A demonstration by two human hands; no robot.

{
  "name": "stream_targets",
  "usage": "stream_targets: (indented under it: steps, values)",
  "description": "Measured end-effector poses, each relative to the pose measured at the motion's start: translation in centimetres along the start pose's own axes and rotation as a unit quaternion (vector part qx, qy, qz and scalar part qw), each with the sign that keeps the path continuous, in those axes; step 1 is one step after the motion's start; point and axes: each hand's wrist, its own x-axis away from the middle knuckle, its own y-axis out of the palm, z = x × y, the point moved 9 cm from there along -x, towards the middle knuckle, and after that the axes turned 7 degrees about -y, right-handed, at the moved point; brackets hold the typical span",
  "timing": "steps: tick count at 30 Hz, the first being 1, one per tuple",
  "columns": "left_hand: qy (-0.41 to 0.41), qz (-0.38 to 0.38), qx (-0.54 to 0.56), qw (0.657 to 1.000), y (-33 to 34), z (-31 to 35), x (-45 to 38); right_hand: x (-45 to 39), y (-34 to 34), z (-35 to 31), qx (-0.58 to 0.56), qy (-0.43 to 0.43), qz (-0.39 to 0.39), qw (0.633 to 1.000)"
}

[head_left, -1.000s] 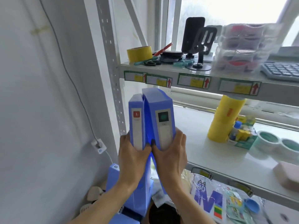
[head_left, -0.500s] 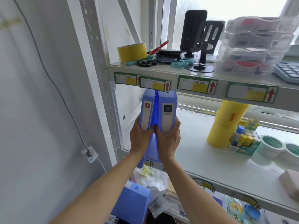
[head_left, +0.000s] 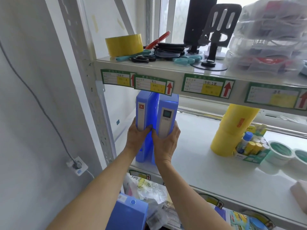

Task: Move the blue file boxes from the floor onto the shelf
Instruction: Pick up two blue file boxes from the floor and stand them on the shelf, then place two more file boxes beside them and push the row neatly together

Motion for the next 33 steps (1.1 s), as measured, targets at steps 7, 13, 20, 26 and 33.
stream_targets:
  steps: [7, 13, 20, 26, 33]
  values:
    - [-0.02, -0.042, 0.062, 0.997, 0.1, -0.2, 0.1, 0.5, 0.7, -0.5, 0.021, -0.012, -0.043, 0.999]
    - [-0.013, -0.083, 0.054, 0.995, 0.1, -0.4, 1.2, 1.2, -0.4, -0.3, 0.04, -0.006, -0.066, 0.997]
    - [-0.007, -0.042, 0.007, 0.999, -0.8, -0.9, 2.9, 3.5, -3.4, -0.7, 0.082, -0.011, -0.022, 0.996]
    - [-0.007, 0.218, 0.042, 0.975, -7.6, -3.5, 9.5, 9.6, -2.9, -1.8, 0.059, -0.087, -0.039, 0.994]
    - [-0.223, 0.338, 0.121, 0.906, -15.5, -18.9, 16.8, 19.3, 6.4, 4.4, 0.182, -0.094, -0.374, 0.905]
